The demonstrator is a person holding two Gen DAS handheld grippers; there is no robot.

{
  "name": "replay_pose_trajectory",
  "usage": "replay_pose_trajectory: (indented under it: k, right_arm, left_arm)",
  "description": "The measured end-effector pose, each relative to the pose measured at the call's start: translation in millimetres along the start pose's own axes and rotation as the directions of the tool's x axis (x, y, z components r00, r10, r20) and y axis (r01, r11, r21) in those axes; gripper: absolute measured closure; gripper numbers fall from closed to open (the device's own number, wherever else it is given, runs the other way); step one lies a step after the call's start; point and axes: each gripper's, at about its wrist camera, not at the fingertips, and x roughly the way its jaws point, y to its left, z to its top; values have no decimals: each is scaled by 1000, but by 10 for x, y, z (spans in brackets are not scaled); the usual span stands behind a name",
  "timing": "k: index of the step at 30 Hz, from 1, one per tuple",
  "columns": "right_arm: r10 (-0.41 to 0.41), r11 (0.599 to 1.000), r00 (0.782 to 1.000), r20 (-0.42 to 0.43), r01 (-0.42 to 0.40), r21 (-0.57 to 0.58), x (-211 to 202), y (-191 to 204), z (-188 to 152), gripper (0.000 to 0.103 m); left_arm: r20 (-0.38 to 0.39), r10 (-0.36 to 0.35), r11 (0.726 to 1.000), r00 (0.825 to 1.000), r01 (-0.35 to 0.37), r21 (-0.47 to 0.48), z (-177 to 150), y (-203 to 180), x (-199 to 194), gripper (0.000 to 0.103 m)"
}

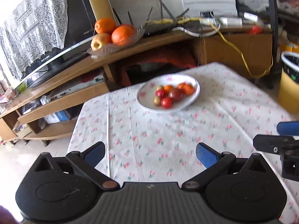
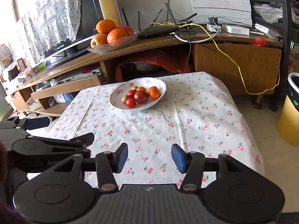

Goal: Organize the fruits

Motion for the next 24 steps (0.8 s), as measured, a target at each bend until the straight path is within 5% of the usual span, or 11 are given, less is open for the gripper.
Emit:
replay_pose_trajectory:
  k: [24]
  right_arm:
    - [-10,1000,1000,12,10,-4,-258,52,-223,55]
  left_arm:
    - [-13,-72,994,997,70,-86,-237,-2,-290,0]
